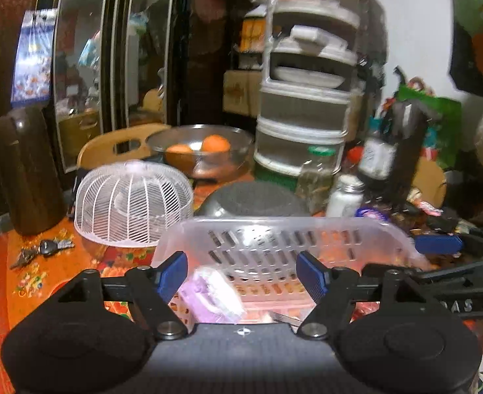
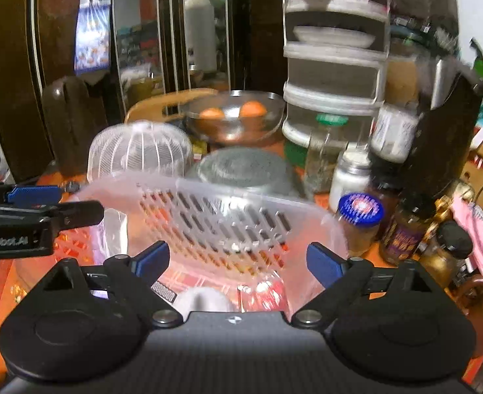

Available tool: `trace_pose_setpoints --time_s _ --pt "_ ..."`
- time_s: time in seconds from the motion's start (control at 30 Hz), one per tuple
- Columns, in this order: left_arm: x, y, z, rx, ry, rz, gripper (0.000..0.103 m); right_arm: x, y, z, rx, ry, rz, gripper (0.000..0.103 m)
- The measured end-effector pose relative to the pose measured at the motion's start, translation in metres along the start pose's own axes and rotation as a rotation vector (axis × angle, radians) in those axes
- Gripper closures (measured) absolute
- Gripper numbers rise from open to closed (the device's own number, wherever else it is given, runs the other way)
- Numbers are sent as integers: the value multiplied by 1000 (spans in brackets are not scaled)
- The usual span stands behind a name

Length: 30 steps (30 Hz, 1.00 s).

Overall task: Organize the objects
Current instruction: 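Move the left tool to the white barcode box while the right tool approaches the THANK YOU box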

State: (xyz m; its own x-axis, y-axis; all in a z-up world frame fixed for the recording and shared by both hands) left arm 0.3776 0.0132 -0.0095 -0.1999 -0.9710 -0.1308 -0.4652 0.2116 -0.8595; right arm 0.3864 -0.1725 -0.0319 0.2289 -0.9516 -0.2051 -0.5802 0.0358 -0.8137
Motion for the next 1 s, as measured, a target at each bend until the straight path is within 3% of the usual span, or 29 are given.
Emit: trace_pose_setpoints --time_s 0.07,0.1,0.23,0.4,0.5,0.67,0.77,0.9,1.0 --pt "5 4 -24 48 24 -1 27 1 1 -21 42 -6 19 8" --pt "7 9 -40 77 40 0 27 2 4 -32 62 -23 35 1" --pt "16 41 -96 172 58 12 16 6 26 -80 146 -63 54 0" --pt "16 89 -122 148 20 -20 16 15 79 -120 183 -55 70 0" --pt "13 115 -121 115 18 -56 16 26 112 -124 143 -78 156 0" --pt "3 145 -85 11 30 -77 16 40 159 -119 70 -108 300 0" --pt "-4 152 -61 -26 19 -76 16 41 168 -116 38 -101 286 0" --pt "-4 159 -36 -70 80 -86 16 40 171 -118 42 -95 260 0" --pt "-2 165 -22 -102 56 -55 16 40 172 -120 39 -104 260 0"
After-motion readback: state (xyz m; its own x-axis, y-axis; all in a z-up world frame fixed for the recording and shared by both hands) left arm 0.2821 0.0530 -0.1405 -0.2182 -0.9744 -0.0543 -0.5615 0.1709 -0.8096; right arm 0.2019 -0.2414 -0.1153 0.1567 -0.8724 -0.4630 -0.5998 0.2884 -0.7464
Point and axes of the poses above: each gripper's, at about its wrist camera, not at the fingertips, and z roughly the way its jaws point, x to its right, y to its underside, the point moved 6 cm from there along z, roughly the way its jaws point, and after that the axes turned 13 degrees about z, right-handed, at the moved point
